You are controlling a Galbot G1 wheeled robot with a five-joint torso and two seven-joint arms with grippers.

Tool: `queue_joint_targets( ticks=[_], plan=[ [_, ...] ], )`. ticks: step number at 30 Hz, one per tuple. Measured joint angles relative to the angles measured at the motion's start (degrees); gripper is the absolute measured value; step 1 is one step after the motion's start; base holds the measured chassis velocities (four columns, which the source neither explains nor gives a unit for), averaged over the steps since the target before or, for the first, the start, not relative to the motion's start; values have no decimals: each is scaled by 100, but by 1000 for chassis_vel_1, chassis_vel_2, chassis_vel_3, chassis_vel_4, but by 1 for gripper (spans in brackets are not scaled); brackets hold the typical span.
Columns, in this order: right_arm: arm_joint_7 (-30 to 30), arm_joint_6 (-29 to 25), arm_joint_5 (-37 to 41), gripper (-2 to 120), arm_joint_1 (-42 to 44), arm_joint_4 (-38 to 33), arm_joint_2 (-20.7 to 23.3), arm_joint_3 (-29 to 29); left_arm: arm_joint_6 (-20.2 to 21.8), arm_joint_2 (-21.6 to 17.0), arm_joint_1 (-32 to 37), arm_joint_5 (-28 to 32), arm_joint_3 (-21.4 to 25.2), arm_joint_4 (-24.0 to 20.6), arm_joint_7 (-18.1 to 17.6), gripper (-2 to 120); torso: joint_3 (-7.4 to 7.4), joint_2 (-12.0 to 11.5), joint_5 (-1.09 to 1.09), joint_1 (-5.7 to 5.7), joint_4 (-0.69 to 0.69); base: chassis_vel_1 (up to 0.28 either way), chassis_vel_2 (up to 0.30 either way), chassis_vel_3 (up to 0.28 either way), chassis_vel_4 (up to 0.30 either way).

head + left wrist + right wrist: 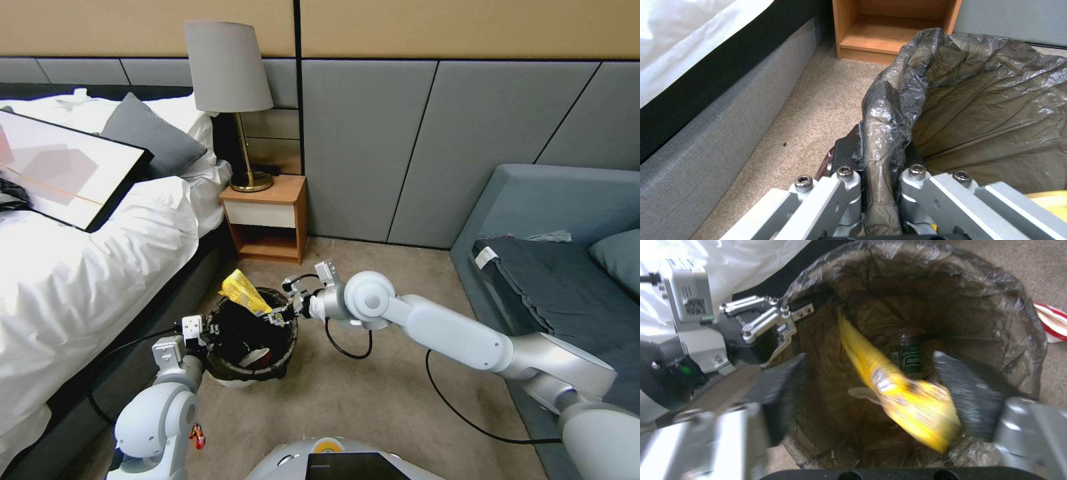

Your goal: Pick up the trash bin, then pick up the garbage from the floor and place it into the trash bin.

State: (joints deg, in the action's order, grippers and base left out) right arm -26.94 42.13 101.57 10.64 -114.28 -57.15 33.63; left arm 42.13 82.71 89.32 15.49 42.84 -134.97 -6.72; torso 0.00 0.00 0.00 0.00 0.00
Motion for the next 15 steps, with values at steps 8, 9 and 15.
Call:
queue_joint_targets(
  ticks=[8, 9, 15],
  plan=[
    [-137, 0, 95, 100, -11, 0, -27, -73, 0, 1, 14, 2, -2, -7, -2, 4, 0, 0, 0, 0, 0, 0, 0, 0, 0],
    [-152, 0, 114, 100, -7, -10, -18, -101, 0, 1, 13, 2, -5, -7, -2, 4, 0, 0, 0, 0, 0, 0, 0, 0, 0],
    [-160, 0, 198, 100, -12, -128, 66, -191, 0, -2, 2, 2, -12, -7, -2, 4, 0, 0, 0, 0, 0, 0, 0, 0, 0]
  ],
)
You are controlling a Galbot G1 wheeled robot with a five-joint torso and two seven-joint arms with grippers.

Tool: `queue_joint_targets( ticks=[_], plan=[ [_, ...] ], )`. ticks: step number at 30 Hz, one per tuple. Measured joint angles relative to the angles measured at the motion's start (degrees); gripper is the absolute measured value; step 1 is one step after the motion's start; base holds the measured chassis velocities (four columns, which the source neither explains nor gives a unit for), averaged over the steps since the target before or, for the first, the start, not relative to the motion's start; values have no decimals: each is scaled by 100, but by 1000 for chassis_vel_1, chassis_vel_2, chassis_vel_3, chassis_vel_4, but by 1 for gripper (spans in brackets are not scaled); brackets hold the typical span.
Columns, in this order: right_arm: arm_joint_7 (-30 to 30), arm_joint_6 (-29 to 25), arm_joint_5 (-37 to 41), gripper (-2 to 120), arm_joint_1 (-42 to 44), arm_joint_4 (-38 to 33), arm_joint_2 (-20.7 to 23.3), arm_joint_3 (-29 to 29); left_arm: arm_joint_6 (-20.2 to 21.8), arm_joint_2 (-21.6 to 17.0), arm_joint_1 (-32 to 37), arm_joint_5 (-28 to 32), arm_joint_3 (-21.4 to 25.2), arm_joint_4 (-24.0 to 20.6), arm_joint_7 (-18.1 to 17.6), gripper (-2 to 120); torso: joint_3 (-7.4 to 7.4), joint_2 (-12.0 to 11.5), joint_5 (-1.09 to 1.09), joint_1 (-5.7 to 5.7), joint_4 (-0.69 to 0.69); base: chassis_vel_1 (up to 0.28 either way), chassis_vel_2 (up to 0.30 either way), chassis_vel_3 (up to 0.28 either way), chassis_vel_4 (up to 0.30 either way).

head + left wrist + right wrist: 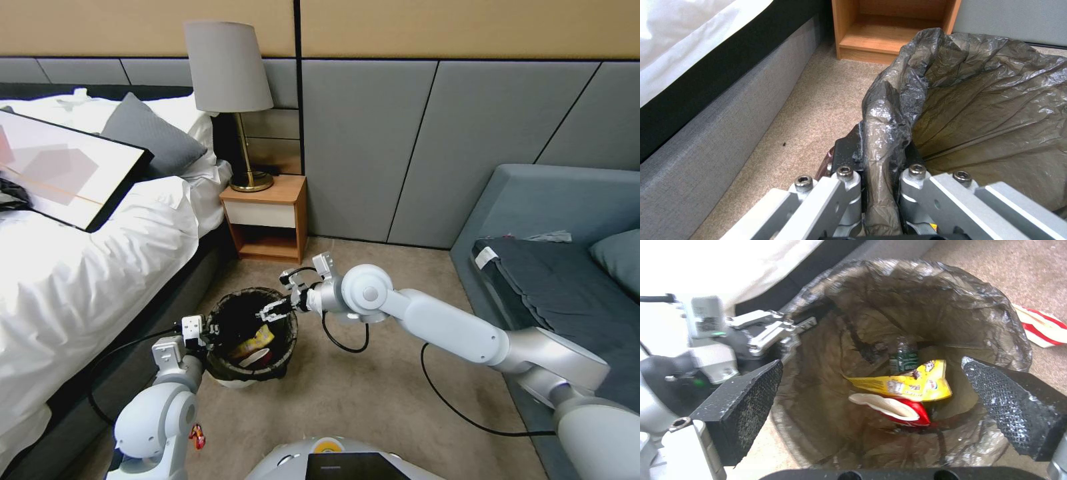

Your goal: Pick up the trash bin, then pick up the garbage from the floor and place it into the trash bin.

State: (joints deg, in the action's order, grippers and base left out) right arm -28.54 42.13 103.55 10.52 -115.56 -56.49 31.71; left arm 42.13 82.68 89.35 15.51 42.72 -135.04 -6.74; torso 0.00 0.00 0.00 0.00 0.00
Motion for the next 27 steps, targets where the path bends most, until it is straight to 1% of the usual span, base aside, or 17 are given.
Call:
queue_joint_targets(
  ticks=[3, 5, 6, 7, 10, 11, 12, 14, 15, 16, 18, 19, 21, 22, 24, 26, 27],
  plan=[
    [0, 0, -15, 100, 1, -66, 34, -26, 0, -7, 0, 1, 1, 0, 0, 4, 0, 0, 0, 0, 0, 0, 0, 0, 0],
    [-91, 0, -62, 100, 70, -178, 84, -337, 0, -15, 0, 10, 17, 0, 0, 4, 0, 0, 0, 0, -1, 0, 0, 0, 0],
    [-144, 0, -227, 100, 109, -220, 137, -506, 0, -22, 1, 21, 28, 0, 1, 4, 0, 0, -1, 0, -2, 0, 0, 0, 0],
    [-144, 0, -227, 100, 109, -220, 137, -506, 0, -22, 1, 21, 28, 0, 1, 4, 0, 0, -1, 0, -2, 0, 0, 0, 0],
    [33, 0, -1465, 100, 254, -242, 476, -1013, 0, -66, -1, 41, 40, 9, 3, 4, 0, 0, -1, 0, 1, 0, 0, 0, 0],
    [33, 0, -1465, 100, 254, -242, 476, -1013, 0, -66, -1, 41, 40, 9, 3, 4, 0, 0, -1, 0, 1, 0, 0, 0, 0],
    [37, 0, -1732, 100, 325, -257, 588, -1183, 0, -77, -8, 48, 37, 14, 5, 4, 0, 0, -1, 0, 1, 0, 0, 0, 0],
    [220, -20, -2560, 100, 617, -254, 834, -1601, 0, -92, -23, 72, 25, 16, 8, 4, 0, 0, -1, 0, -1, 0, 0, 0, 0],
    [220, -20, -2560, 100, 617, -254, 834, -1601, 0, -92, -23, 72, 25, 16, 8, 4, 0, 0, -1, 0, -1, 0, 0, 0, 0],
    [420, -110, -3089, 100, 826, -257, 966, -1847, 0, -100, -30, 87, 20, 15, 9, 4, 0, 0, -2, 0, -2, 0, 0, 0, 0],
    [981, -250, -4290, 100, 1477, -339, 1246, -2559, 0, -108, -40, 123, 18, 3, 13, 4, 0, 0, -2, 0, 1, 0, 0, 0, 0],
    [981, -250, -4290, 100, 1477, -339, 1246, -2559, 0, -108, -40, 123, 18, 3, 13, 4, 0, 0, -2, 0, 1, 0, 0, 0, 0],
    [1156, -390, -4762, 100, 2040, -463, 1327, -3277, 0, -126, -46, 169, 27, -6, 17, 4, 1, 0, -3, 1, 3, 0, 0, 0, 0],
    [1201, -510, -5001, 100, 2450, -499, 1315, -3705, 0, -141, -43, 199, 30, -7, 20, 4, 1, 0, 2, 1, 3, 0, 0, 0, 0],
    [1217, -556, -5103, 100, 2597, -500, 1298, -3835, 0, -146, -41, 214, 31, -7, 22, 4, 0, 0, 2, 1, 3, 0, 0, 0, 0],
    [1277, -945, -5633, 100, 3257, -470, 1189, -4385, 0, -156, -29, 243, 35, -8, 24, 4, 0, 0, -5, 1, -1, 0, 0, 0, 0],
    [1277, -945, -5633, 100, 3257, -470, 1189, -4385, 0, -156, -29, 243, 35, -8, 24, 4, 0, 0, -5, 1, -1, 0, 0, 0, 0]
  ],
)
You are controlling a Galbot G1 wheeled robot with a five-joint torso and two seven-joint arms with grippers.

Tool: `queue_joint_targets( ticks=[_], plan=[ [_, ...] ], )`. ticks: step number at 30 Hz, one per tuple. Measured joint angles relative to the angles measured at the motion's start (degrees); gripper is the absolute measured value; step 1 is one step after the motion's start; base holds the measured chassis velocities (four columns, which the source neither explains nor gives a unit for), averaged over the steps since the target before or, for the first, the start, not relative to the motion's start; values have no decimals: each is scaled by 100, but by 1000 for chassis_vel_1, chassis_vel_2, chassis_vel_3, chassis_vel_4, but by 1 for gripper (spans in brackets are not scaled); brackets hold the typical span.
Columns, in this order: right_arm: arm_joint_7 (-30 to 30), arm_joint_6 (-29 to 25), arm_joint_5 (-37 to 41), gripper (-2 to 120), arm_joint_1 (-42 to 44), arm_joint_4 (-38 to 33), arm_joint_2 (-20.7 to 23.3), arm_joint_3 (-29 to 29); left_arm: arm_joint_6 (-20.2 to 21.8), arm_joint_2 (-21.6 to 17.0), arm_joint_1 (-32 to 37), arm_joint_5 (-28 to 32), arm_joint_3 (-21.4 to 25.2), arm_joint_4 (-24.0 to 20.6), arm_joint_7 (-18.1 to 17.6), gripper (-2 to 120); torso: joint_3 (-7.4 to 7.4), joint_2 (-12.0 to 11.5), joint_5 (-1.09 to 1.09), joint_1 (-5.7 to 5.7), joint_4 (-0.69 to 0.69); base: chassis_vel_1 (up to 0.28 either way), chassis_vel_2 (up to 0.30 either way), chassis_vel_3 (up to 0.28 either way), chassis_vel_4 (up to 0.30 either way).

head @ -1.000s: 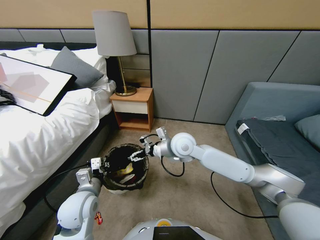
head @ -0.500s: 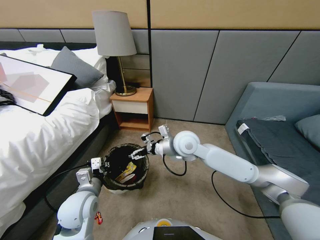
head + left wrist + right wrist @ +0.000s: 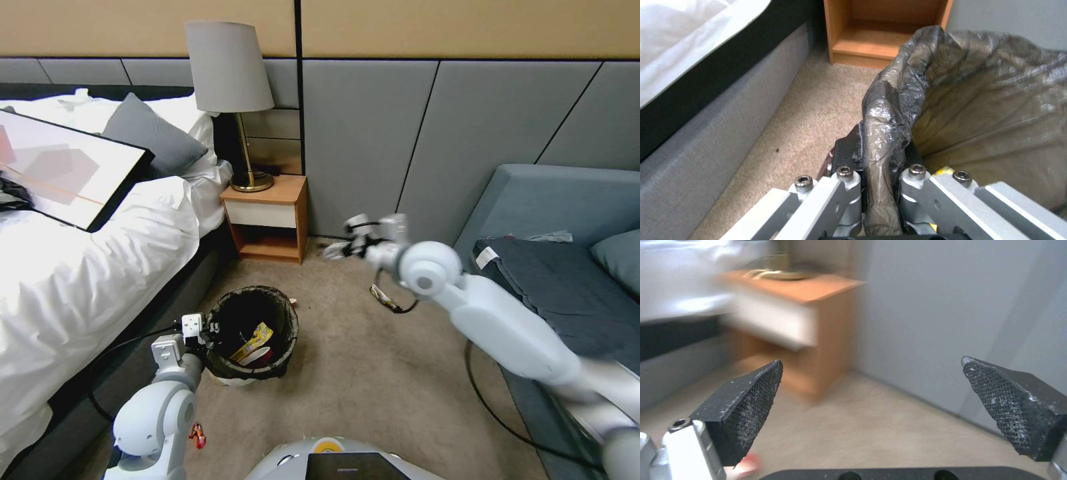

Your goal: Pick up the trash bin, then pick up the garbage from the floor and place it into the trash bin.

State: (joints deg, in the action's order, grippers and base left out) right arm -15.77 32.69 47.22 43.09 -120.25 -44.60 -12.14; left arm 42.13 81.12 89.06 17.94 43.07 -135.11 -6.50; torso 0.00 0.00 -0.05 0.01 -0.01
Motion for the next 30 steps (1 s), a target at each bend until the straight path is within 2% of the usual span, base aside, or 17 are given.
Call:
queue_joint_targets(
  ticks=[2, 3, 4, 5, 6, 8, 9, 11, 13, 14, 16, 18, 20, 23, 26, 30],
  plan=[
    [56, -487, -459, 100, 657, 57, -214, -513, 0, 2, 4, 15, 1, 0, 2, 4, 0, 0, 7, 0, -1, 0, 0, 0, 0],
    [92, -679, -778, 100, 1074, 104, -405, -871, 1, 4, 6, 20, -3, -1, 5, 4, 0, 0, 0, 0, 0, 0, 0, 0, 0],
    [92, -679, -778, 100, 1074, 104, -405, -871, 1, 4, 6, 20, -3, -1, 5, 4, 0, 0, 0, 0, 0, 0, 0, 0, 0],
    [150, -924, -1184, 100, 1629, 165, -656, -1391, 0, -9, 5, 34, -11, -14, 7, 4, 1, 1, 0, 0, 0, 0, 0, 0, 0],
    [269, -1150, -1504, 100, 2151, 256, -870, -1772, 0, -31, -4, 52, -17, -15, 9, 4, 0, 0, 13, 0, 1, 0, 0, 0, 0],
    [488, -1560, -1942, 100, 2714, 414, -1135, -2164, 0, -42, -25, 68, -17, -16, 10, 4, 0, 0, -5, 0, 4, 0, 0, 0, 0],
    [488, -1560, -1942, 100, 2714, 414, -1135, -2164, 0, -42, -25, 68, -17, -16, 10, 4, 0, 0, -5, 0, 4, 0, 0, 0, 0],
    [598, -1930, -2243, 100, 3097, 513, -1302, -2367, 0, -40, -25, 76, -24, -16, 9, 4, 0, 0, 12, 0, 2, 0, 0, 0, 0],
    [623, -2033, -2343, 100, 3212, 545, -1367, -2419, 0, -38, -23, 79, -31, -15, 9, 4, 0, 0, 12, 0, 3, 0, 0, 0, 0],
    [658, -2180, -2521, 100, 3368, 584, -1477, -2490, 0, -36, -21, 80, -37, -17, 10, 4, 0, 1, 3, 0, 1, 0, 0, 0, 0],
    [673, -2287, -2660, 100, 3456, 604, -1594, -2550, 0, -28, -20, 79, -43, -17, 14, 4, 0, 0, 0, 0, -2, 0, 0, 0, 0],
    [698, -2459, -2869, 100, 3657, 612, -1989, -2681, 0, 1, -18, 79, -61, -10, 18, 4, 0, 0, 11, 0, 1, 0, 0, 0, 0],
    [731, -2592, -3071, 100, 3879, 600, -2479, -2767, 0, 13, -16, 76, -73, 0, 23, 4, 0, 0, 1, 0, -1, 0, 0, 0, 0],
    [774, -2708, -3268, 100, 4000, 612, -2673, -2803, 0, 11, -14, 75, -75, 11, 23, 4, 0, 0, 9, 0, 0, 0, 0, 0, 0],
    [832, -2855, -3438, 100, 4171, 646, -2851, -2821, 0, 5, -6, 77, -74, 16, 24, 4, 0, 0, 2, 0, 1, 0, 0, 0, 0],
    [854, -3040, -3545, 100, 4366, 717, -3055, -2852, 0, 47, 26, 82, -75, 25, 24, 4, 0, 0, 4, 0, 0, 0, 0, 0, 0]
  ],
)
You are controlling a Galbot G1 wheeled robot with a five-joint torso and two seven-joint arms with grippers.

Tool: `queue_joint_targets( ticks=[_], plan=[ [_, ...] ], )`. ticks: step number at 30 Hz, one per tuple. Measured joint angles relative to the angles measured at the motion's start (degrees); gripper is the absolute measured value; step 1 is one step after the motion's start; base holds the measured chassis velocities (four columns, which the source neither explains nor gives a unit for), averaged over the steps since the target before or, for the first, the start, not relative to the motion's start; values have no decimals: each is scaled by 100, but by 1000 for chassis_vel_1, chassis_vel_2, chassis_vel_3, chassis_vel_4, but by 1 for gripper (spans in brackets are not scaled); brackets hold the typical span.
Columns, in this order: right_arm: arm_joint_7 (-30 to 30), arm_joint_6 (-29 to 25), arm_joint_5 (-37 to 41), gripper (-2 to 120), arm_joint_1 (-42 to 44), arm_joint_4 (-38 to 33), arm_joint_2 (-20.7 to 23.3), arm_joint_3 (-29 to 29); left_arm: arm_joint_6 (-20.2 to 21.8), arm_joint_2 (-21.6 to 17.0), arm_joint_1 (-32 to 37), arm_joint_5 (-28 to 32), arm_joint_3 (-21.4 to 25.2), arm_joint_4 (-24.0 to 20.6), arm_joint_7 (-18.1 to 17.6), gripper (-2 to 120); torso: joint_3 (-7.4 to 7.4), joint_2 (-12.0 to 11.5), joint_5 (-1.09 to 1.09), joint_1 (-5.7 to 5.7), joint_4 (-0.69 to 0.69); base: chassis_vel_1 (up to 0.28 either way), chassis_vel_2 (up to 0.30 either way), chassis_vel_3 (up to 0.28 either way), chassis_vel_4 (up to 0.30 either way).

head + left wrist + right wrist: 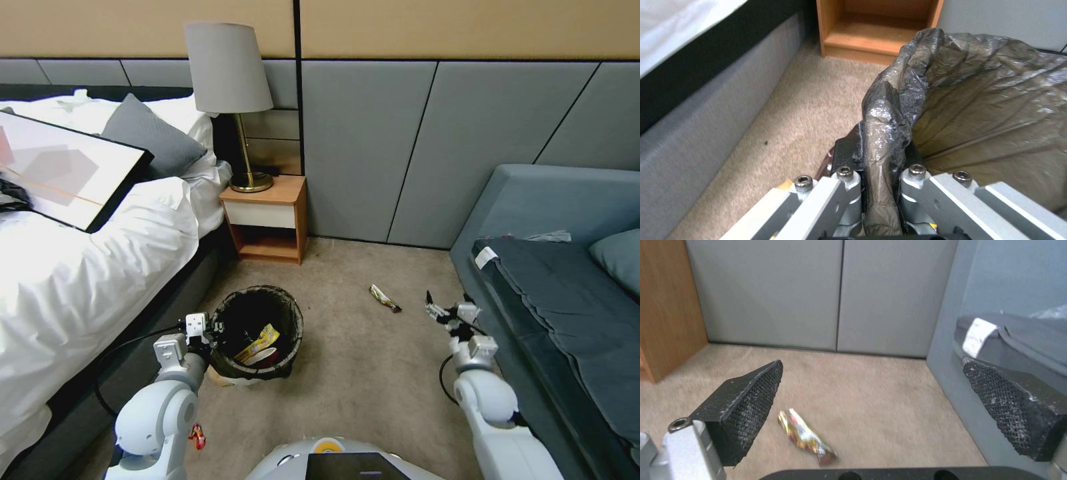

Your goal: Pick up the trash bin, then pick up the garbage from the floor and place it into the trash bin.

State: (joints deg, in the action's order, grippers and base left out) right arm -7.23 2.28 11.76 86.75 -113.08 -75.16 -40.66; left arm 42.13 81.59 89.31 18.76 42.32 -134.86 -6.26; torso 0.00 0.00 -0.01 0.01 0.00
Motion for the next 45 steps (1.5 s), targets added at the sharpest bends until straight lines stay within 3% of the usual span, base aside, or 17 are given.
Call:
queue_joint_targets(
  ticks=[17, 45],
  plan=[
    [76, -421, -200, 100, 92, 216, -300, 23, -95, -7, 72, 81, 43, -38, 39, 4, 0, 0, 1, 0, 0, 0, 0, 0, 0],
    [-69, 39, -73, 100, -358, 322, -153, 291, -96, -89, 88, 94, 75, -67, 59, 4, 0, 0, 1, -1, 1, -24, 27, 21, -27]
  ],
)
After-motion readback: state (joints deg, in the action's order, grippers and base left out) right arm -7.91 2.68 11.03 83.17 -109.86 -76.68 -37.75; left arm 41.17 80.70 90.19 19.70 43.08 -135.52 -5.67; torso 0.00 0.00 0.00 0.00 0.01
